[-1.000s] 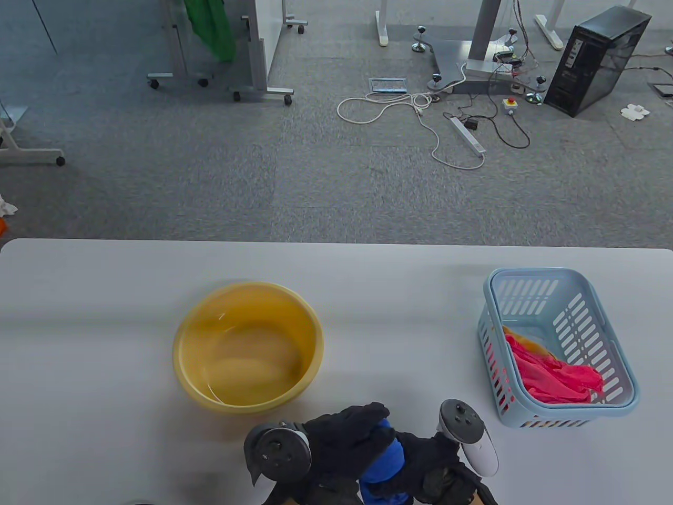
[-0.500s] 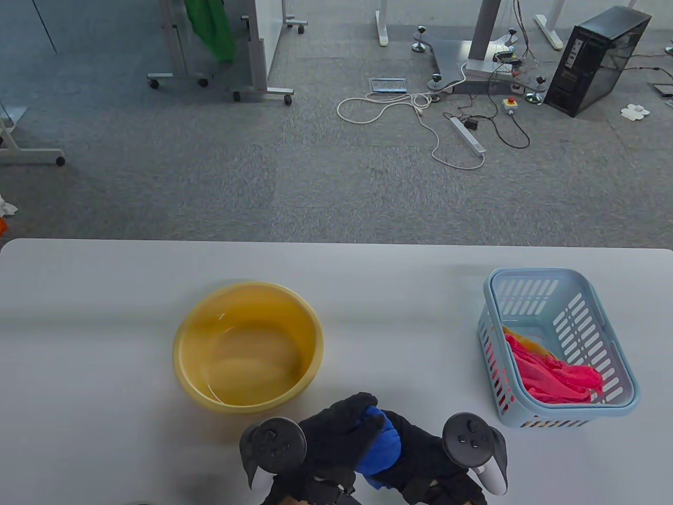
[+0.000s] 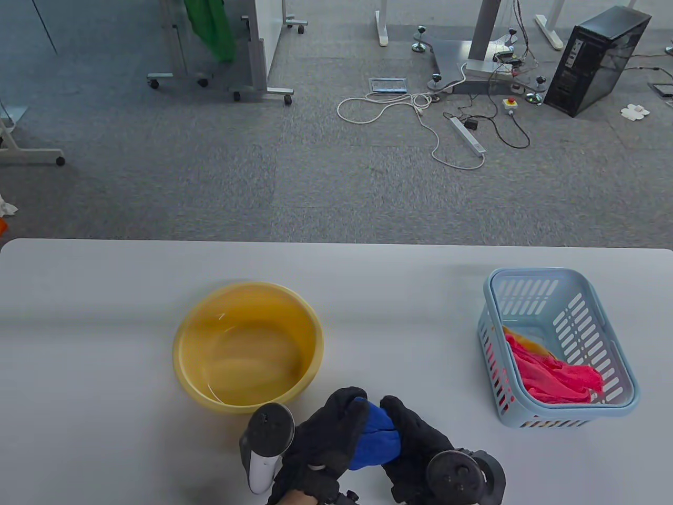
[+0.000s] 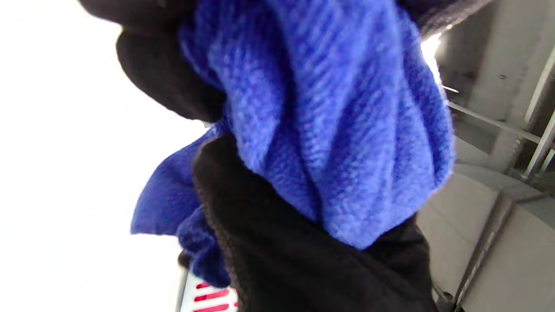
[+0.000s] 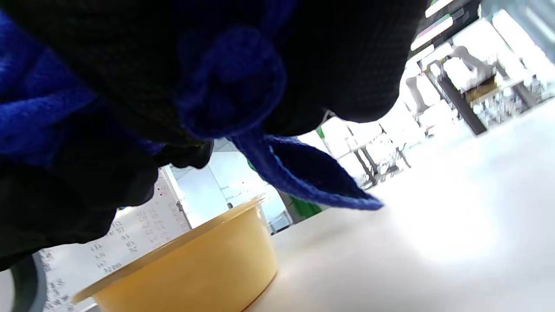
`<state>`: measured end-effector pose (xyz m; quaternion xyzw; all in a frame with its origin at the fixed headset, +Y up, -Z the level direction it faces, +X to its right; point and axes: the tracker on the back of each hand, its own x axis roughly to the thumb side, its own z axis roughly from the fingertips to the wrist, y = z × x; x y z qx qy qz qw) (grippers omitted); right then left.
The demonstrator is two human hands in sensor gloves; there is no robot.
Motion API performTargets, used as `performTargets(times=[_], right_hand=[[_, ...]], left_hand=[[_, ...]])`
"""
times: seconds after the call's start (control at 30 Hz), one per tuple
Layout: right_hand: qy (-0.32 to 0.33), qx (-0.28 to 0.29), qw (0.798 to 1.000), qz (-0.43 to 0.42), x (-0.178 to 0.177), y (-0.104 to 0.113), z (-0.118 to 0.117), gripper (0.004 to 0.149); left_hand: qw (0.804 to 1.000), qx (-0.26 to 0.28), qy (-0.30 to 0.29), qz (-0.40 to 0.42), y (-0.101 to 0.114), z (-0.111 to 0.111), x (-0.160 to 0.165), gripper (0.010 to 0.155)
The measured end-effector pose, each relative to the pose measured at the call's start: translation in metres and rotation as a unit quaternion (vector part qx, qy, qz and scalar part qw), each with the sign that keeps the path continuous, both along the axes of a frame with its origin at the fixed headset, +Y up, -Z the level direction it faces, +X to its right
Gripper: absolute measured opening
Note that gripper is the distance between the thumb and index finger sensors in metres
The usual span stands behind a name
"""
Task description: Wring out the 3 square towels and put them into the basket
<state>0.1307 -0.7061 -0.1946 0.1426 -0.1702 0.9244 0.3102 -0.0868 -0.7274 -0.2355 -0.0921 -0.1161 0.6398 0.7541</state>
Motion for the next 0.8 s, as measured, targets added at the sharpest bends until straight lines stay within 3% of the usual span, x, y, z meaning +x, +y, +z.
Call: performTargets(times=[0.2,0.33,0.53,0.8], right_hand=[[-0.016,0.019,0.999,0.023,-0.002,-0.001,0.006,0.085],[-0.012,0.031,0.999,-0.002,-0.002,0.001,0.007,0.089],[0.003,0.017,0.999,0.030,0.000,0.016,0.004,0.091],[-0.008,0.009,0.999,0.043,0.022,0.036,-0.002,0.090]], left_hand=[[1.000,-0.011,-0.014,-0.007,-0.004,-0.002,0.001,0.063],[0.997,0.072,-0.024,-0.008,0.008,-0.002,0.001,0.064],[0.995,0.094,-0.037,-0.007,0.014,-0.001,0.000,0.068],[0.981,0.191,-0.013,-0.016,0.023,0.006,0.005,0.067]])
